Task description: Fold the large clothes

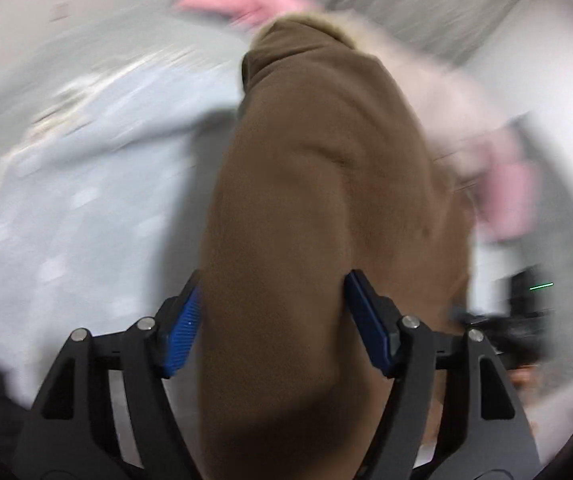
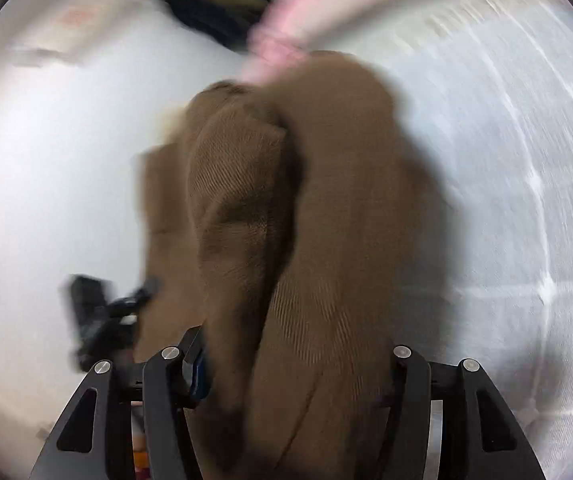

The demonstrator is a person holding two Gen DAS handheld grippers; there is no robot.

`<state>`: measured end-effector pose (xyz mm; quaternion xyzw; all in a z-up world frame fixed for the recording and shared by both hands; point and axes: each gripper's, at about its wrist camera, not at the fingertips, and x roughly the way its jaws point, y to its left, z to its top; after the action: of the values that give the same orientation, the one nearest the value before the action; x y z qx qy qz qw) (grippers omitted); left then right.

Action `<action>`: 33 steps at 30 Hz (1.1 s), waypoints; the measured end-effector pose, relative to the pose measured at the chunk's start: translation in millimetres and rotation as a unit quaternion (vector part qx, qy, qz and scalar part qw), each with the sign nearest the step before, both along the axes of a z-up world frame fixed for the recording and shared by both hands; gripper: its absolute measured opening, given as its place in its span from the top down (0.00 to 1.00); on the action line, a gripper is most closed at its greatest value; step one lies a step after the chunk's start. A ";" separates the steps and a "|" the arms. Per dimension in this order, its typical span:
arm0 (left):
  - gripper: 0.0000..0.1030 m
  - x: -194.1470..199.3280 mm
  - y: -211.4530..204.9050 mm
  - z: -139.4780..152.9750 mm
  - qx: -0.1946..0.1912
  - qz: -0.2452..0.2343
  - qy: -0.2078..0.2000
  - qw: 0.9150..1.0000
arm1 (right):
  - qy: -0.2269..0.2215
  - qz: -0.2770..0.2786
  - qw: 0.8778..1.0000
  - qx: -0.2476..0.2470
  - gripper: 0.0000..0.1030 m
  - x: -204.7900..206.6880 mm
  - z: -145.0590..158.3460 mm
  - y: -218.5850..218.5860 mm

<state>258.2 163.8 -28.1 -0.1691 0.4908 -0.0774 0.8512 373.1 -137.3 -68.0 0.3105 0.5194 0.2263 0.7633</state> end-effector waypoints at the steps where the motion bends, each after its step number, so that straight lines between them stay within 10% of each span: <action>1: 0.37 -6.1 0.4 -2.6 0.018 -0.005 -0.006 1.000 | -0.002 -0.007 0.999 -0.049 0.44 -0.4 -2.4 6.8; 10: 0.34 -81.3 -39.8 24.2 0.063 -0.120 -0.128 0.983 | -0.144 -0.002 0.983 -0.117 0.43 -71.6 72.5 26.4; 16: 0.33 -94.9 -93.0 6.1 0.223 -0.140 -0.136 0.955 | -0.074 0.036 0.960 -0.268 0.43 -117.6 15.3 44.7; 18: 0.33 -104.3 -95.9 19.3 0.222 -0.127 -0.123 0.959 | -0.059 -0.002 0.969 -0.240 0.43 -125.9 14.3 32.8; 27: 0.17 -162.9 -84.3 44.0 0.147 -0.054 -0.052 0.986 | -0.129 -0.033 0.930 -0.342 0.36 -212.3 96.4 36.4; 33: 0.02 -202.2 -99.3 39.6 0.196 -0.043 -0.038 0.979 | -0.142 -0.065 0.915 -0.372 0.21 -269.8 96.5 40.4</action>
<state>55.9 64.5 11.5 0.0251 0.4705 -0.0221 0.8818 103.4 -96.9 28.4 0.0020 0.4305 0.0088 0.9025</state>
